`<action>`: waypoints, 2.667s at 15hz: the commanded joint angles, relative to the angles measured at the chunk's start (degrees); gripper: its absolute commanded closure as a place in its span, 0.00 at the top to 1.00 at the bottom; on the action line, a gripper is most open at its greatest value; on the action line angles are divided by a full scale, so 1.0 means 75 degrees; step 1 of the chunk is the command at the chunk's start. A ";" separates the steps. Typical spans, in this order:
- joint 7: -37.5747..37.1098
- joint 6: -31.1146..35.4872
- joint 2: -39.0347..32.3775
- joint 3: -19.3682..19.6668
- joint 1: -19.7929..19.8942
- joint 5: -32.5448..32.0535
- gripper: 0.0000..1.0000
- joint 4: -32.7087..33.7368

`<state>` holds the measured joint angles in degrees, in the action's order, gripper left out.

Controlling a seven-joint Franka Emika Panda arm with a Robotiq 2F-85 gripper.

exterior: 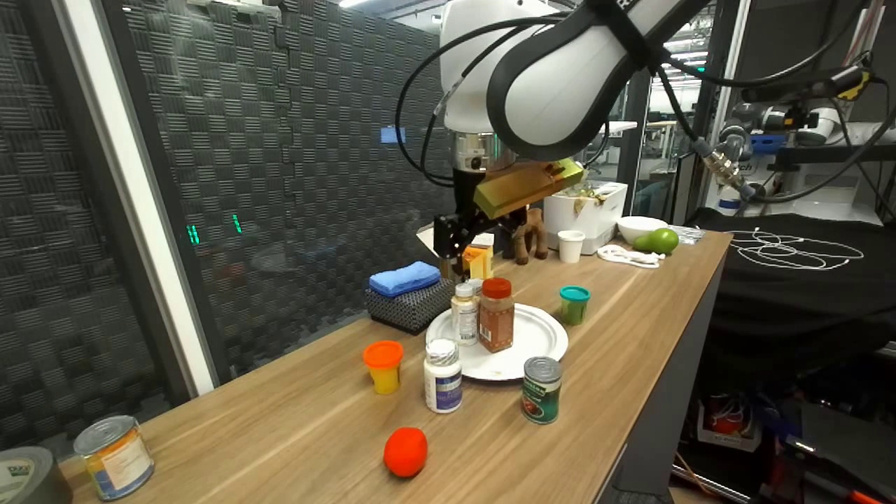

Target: Pick up all the objects surrounding the white plate and arrange them on the plate

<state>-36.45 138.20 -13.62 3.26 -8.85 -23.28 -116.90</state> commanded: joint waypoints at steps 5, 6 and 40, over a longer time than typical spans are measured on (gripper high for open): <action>0.0794 -0.0588 0.0607 -0.0465 -0.0089 0.0130 1.00 0.0243; 0.0724 -0.0831 0.0528 -0.0563 -0.0156 0.0143 1.00 0.0401; 0.2073 -0.1418 -0.0677 -0.1229 -0.0511 0.2174 0.56 0.0479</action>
<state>-21.13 127.22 -18.13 -6.43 -12.55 -7.52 -114.43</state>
